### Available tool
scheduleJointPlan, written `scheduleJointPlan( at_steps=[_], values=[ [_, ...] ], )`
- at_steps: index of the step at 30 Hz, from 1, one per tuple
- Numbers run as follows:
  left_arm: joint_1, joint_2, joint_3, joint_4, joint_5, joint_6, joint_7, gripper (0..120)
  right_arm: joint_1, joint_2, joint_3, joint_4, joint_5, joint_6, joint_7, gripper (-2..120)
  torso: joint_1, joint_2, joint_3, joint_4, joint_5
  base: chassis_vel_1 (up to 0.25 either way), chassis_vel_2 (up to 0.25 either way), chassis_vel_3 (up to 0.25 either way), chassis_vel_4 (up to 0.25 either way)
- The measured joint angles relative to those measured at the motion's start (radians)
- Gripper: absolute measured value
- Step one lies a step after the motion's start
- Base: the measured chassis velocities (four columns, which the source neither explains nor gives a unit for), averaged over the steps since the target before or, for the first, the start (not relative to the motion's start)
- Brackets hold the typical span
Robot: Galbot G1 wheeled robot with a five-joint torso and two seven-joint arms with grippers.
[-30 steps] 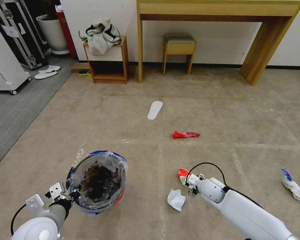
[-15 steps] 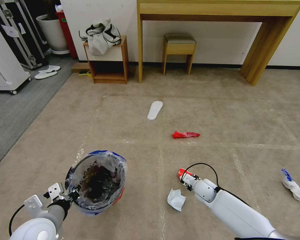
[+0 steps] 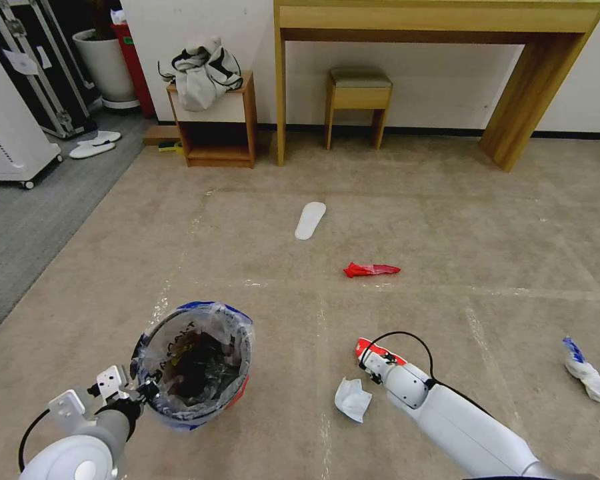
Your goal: Pick up the trash bin and place the garbage on the floor into it.
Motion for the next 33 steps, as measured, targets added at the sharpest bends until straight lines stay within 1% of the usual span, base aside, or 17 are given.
scheduleJointPlan(
  at_steps=[6,11,13,15,16,17,19,21,22,24,26,27,28,30,31,32,33],
  values=[
    [0.0,-0.001,0.002,0.001,0.002,0.0,0.0,0,-0.006,-0.002,0.012,0.001,0.021,0.018,0.016,0,0.0,0.0,0.0,-0.0001,0.0,0.0,0.0,0.0,0.0],
    [0.0,0.002,0.0,0.0,0.001,0.0,0.0,0,-0.018,-0.021,0.053,0.078,0.121,0.039,0.04,0,0.0,0.0,0.0,-0.0002,0.0002,0.0,0.0,0.0,0.0],
    [-0.001,0.008,-0.003,-0.003,-0.004,0.0,-0.002,0,-0.009,-0.047,0.083,0.182,0.232,0.063,0.048,0,0.0,0.0,0.0,-0.0002,0.0001,0.0,0.0,0.0,0.0],
    [-0.001,0.009,-0.003,-0.004,-0.005,0.0,-0.002,0,0.0,-0.056,0.092,0.217,0.262,0.073,0.048,0,0.0,0.0,0.0,-0.0002,0.0001,0.0,0.0,0.0,0.0],
    [-0.001,0.01,-0.004,-0.007,-0.006,0.0,-0.003,0,0.016,-0.067,0.103,0.263,0.315,0.081,0.051,0,0.0,0.0,0.0,-0.0001,-0.0002,0.0,0.0,0.0,0.0],
    [-0.001,0.01,-0.004,-0.007,-0.006,0.0,-0.003,0,0.016,-0.067,0.103,0.263,0.315,0.081,0.051,0,0.0,0.0,0.0,-0.0001,-0.0002,0.0,0.0,0.0,0.0],
    [0.0,0.012,-0.005,-0.01,-0.008,0.0,-0.004,0,0.054,-0.09,0.117,0.364,0.453,0.098,0.052,0,0.0,0.0,0.0,-0.0001,0.0,0.0,0.0,0.0,0.0],
    [0.0,0.012,-0.005,-0.011,-0.008,0.0,-0.004,0,0.067,-0.095,0.121,0.395,0.491,0.106,0.053,0,0.0,0.0,0.0,-0.0001,0.0,0.0,0.0,0.0,0.0],
    [0.0,0.013,-0.005,-0.014,-0.008,0.0,-0.005,0,0.094,-0.106,0.124,0.465,0.571,0.128,0.048,0,0.0,0.0,0.0,0.0001,-0.0003,0.0,0.0,0.0,0.0],
    [0.0,0.013,-0.005,-0.015,-0.009,0.001,-0.005,0,0.1,-0.108,0.123,0.483,0.592,0.135,0.046,0,0.0,0.0,0.0,0.0001,-0.0002,0.0,0.0,0.0,0.0],
    [-0.001,0.013,-0.005,-0.02,-0.009,0.002,-0.006,0,0.126,-0.118,0.107,0.588,0.742,0.156,0.043,0,0.0,0.0,0.0,0.0,-0.0002,0.0,0.0,0.0,0.0],
    [-0.001,0.013,-0.005,-0.02,-0.009,0.002,-0.006,0,0.126,-0.118,0.107,0.588,0.742,0.156,0.043,0,0.0,0.0,0.0,0.0,-0.0002,0.0,0.0,0.0,0.0],
    [-0.002,0.013,-0.004,-0.021,-0.01,0.002,-0.007,0,0.134,-0.119,0.094,0.646,0.833,0.158,0.048,0,0.0,0.0,0.0,0.0,-0.0001,0.0,0.0,0.0,0.0],
    [-0.002,0.013,-0.004,-0.021,-0.01,0.002,-0.007,0,0.136,-0.119,0.09,0.665,0.861,0.157,0.049,0,0.0,0.0,0.0,0.0,-0.0001,0.0,0.0,0.0,0.0],
    [-0.003,0.013,-0.004,-0.022,-0.01,0.003,-0.008,0,0.142,-0.119,0.077,0.704,0.92,0.153,0.055,0,0.0,0.0,0.0,0.0001,-0.0002,0.0,0.0,0.0,0.0],
    [-0.003,0.013,-0.004,-0.022,-0.01,0.003,-0.008,0,0.142,-0.119,0.077,0.704,0.92,0.153,0.055,0,0.0,0.0,0.0,0.0001,-0.0002,0.0,0.0,0.0,0.0],
    [-0.004,0.013,-0.004,-0.022,-0.01,0.003,-0.008,0,0.148,-0.117,0.062,0.737,0.972,0.144,0.065,0,0.0,0.0,0.0,0.0,-0.0001,0.0,0.0,0.0,0.0]
  ],
)
